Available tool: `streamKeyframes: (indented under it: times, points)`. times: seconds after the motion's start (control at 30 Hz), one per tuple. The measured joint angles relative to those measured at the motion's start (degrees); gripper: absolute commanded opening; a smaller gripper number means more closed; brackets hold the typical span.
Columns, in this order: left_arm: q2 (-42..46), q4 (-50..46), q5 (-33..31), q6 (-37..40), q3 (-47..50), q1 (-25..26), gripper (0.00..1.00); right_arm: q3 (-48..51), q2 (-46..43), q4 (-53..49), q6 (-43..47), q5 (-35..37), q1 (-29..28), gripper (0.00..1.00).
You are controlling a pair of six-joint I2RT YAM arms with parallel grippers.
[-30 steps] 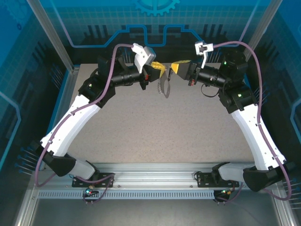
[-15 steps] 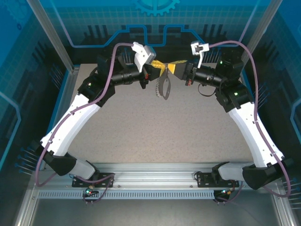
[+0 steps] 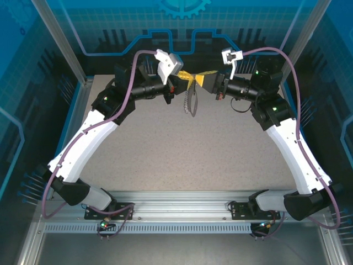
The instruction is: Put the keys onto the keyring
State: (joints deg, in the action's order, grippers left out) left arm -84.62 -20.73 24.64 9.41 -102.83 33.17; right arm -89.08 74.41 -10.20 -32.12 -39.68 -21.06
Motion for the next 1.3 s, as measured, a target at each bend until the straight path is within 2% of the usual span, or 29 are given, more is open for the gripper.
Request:
streamKeyframes:
  times: [0.87, 1.3]
  points:
    - [-0.3, -0.9, 0.0, 0.2, 0.0, 0.0, 0.0, -0.7, 1.2, 1.2, 0.4, 0.3, -0.2, 0.0]
    - [-0.3, -1.3, -1.1, 0.2, 0.0, 0.0, 0.0, 0.3, 0.7, 0.7, 1.7, 2.7, 0.5, 0.0]
